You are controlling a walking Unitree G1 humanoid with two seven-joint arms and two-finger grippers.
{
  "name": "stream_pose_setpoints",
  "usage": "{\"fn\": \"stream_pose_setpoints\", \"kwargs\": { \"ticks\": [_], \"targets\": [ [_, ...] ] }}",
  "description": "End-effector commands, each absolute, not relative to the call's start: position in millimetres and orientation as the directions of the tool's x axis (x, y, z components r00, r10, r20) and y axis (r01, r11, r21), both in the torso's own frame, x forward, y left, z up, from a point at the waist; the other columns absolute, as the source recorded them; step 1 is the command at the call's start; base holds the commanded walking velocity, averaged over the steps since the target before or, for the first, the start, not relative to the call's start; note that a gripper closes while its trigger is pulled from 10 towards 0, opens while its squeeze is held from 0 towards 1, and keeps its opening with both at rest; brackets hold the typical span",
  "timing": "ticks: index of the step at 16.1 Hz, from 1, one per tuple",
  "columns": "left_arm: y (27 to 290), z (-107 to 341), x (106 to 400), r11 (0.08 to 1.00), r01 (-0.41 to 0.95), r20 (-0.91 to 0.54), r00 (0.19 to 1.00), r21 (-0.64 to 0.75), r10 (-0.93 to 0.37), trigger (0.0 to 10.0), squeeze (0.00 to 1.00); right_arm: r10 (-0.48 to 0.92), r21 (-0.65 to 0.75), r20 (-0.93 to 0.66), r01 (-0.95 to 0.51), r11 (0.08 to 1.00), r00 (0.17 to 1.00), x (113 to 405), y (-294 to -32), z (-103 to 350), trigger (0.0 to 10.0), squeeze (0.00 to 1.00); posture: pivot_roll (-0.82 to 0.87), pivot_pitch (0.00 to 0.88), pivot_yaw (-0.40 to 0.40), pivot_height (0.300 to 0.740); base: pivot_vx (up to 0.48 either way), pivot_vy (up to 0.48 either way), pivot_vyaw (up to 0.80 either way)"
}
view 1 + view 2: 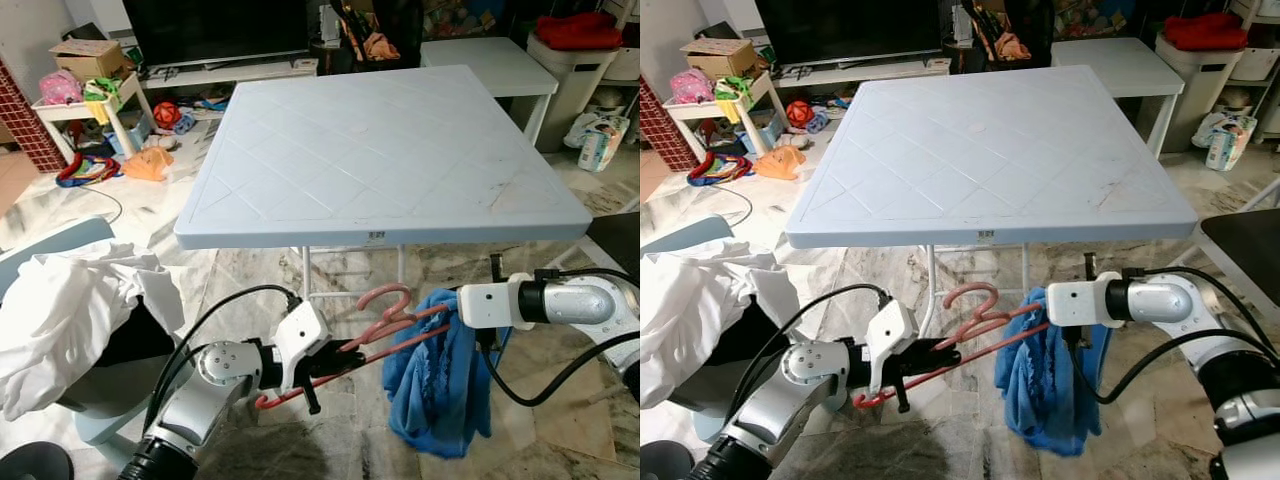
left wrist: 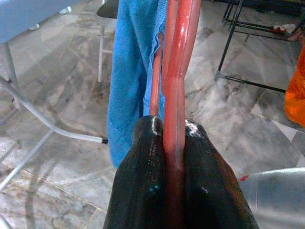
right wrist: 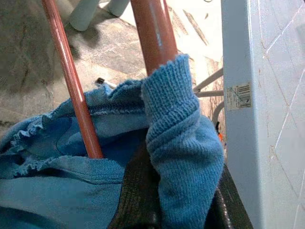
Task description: Hang hanger
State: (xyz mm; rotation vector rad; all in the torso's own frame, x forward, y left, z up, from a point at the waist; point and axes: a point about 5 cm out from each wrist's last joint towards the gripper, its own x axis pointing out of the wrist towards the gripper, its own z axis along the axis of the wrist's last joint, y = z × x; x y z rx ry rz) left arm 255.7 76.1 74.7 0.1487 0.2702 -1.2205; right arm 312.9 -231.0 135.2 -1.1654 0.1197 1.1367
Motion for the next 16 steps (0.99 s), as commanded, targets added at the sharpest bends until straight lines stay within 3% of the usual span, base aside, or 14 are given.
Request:
{"fn": "stream_pose_setpoints", "kwargs": {
  "ticks": [1,2,3,6,7,9,16],
  "targets": [
    [94.8,67.0,263.3,0.433,0.901,-0.337,0.405,-0.009,-0.85,0.0,0.0,0.669,-0.708,-0.545,-0.705,-0.045,0.505,319.1,-226.5,149.8,10.0,0.0,-0.15,0.0,0.07,0.74,0.0,0.0,0.0],
    [98.6,67.5,268.7,0.482,0.876,-0.325,0.462,0.022,-0.825,0.0,0.0,0.671,-0.693,-0.552,-0.72,-0.038,0.496,318.8,-226.6,148.8,10.0,0.63,-0.15,0.0,0.069,0.74,0.0,0.0,0.0],
    [102.0,68.6,273.6,0.526,0.849,-0.307,0.513,0.047,-0.801,0.0,0.0,0.673,-0.671,-0.559,-0.741,-0.024,0.485,318.7,-226.8,148.0,10.0,1.0,-0.15,0.0,0.069,0.74,0.0,0.0,0.0],
    [104.2,70.1,277.5,0.563,0.824,-0.287,0.554,0.057,-0.782,0.0,0.0,0.675,-0.652,-0.567,-0.758,-0.017,0.473,318.6,-227.1,147.3,10.0,1.0,-0.15,0.0,0.066,0.74,0.0,0.0,0.0],
    [105.4,71.4,279.3,0.611,0.791,-0.253,0.598,0.029,-0.761,0.0,0.0,0.626,-0.672,-0.588,-0.74,-0.026,0.512,322.9,-231.6,146.4,10.0,1.0,-0.15,0.0,0.062,0.74,0.0,0.0,0.0],
    [99.5,67.7,273.5,0.623,0.782,-0.229,0.605,-0.01,-0.763,0.0,0.0,0.548,-0.715,-0.557,-0.696,0.066,0.624,333.8,-235.3,143.7,10.0,1.0,-0.14,0.0,0.057,0.74,0.0,0.0,0.0],
    [90.6,82.9,277.0,0.611,0.791,-0.152,0.601,-0.025,-0.784,0.0,0.0,0.56,-0.603,-0.56,-0.764,0.228,0.61,323.9,-224.5,109.1,10.0,1.0,-0.15,0.0,0.048,0.74,0.0,0.0,0.0]
  ]
}}
